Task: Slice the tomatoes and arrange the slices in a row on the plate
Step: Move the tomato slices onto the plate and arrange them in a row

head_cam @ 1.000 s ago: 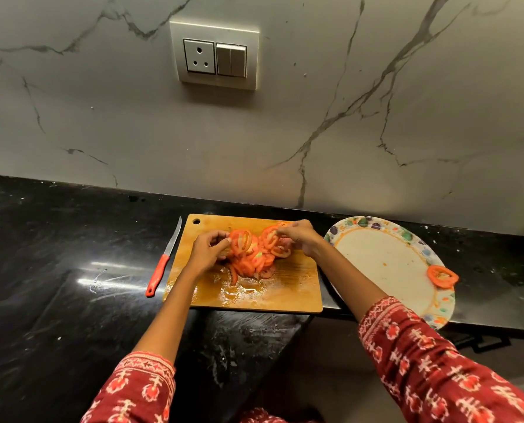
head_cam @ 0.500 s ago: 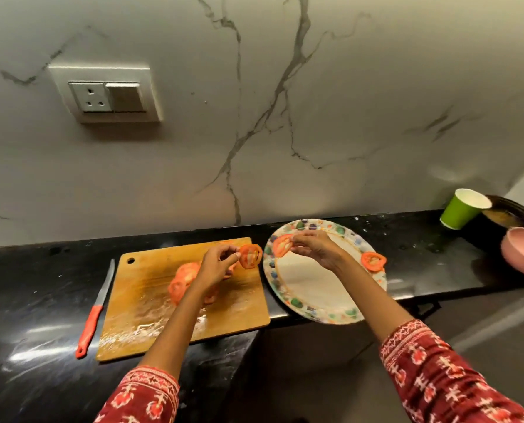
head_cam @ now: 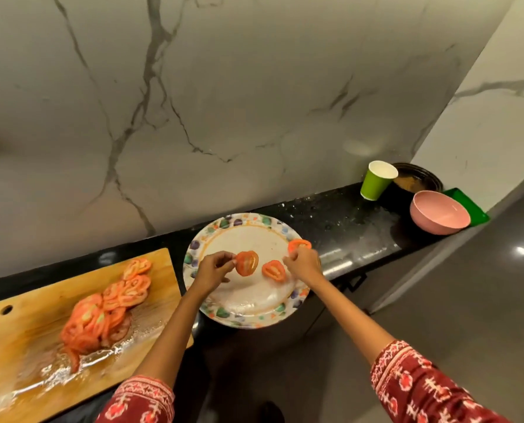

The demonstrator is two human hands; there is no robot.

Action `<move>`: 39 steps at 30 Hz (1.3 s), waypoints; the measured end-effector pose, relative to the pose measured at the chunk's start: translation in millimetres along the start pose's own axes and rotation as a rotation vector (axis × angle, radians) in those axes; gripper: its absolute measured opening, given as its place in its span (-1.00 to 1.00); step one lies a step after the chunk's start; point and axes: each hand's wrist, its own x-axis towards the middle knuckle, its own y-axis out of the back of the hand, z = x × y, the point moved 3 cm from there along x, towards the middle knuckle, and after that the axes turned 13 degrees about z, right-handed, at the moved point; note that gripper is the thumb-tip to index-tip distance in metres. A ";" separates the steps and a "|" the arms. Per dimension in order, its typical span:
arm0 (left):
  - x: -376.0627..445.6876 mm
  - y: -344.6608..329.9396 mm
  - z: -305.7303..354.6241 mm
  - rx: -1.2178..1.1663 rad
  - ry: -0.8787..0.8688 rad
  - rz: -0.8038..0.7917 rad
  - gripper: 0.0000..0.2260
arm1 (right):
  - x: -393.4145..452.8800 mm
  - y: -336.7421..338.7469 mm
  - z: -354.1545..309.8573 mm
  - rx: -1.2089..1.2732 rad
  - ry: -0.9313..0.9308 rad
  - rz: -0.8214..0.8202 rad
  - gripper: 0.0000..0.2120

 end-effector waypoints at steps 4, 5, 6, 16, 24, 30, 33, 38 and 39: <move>-0.3 -12.8 -10.1 0.023 0.036 0.015 -0.92 | 19.2 8.5 0.1 -0.112 0.211 -0.054 -0.92; -0.5 -13.7 -10.8 0.023 0.040 0.021 -0.92 | 22.5 4.8 -2.4 -0.137 0.249 -0.122 -0.91; 0.1 -14.0 -11.1 0.026 0.043 0.028 -0.92 | 23.8 -1.8 -6.2 -0.176 0.306 -0.216 -0.80; 0.4 -13.5 -11.7 0.076 0.069 0.049 -0.88 | 20.5 -34.2 -18.3 -0.246 0.414 -0.441 -0.83; 16.3 -38.4 3.4 0.117 0.033 0.021 -0.83 | 66.3 33.3 28.2 0.323 -0.172 -0.152 -0.91; 25.9 -60.8 13.4 0.161 0.017 -0.005 -0.79 | 68.8 22.4 59.7 0.387 -0.357 -0.103 -0.90; 30.5 -67.1 13.9 0.173 0.022 -0.010 -0.79 | 70.9 20.2 57.4 0.360 -0.311 -0.099 -0.94; 31.7 -77.6 11.9 0.189 0.029 -0.029 -0.79 | 76.1 19.9 63.3 0.316 -0.208 -0.021 -0.87; 31.7 -78.8 12.0 0.193 0.029 -0.030 -0.79 | 78.7 20.3 64.2 0.293 -0.157 -0.018 -0.81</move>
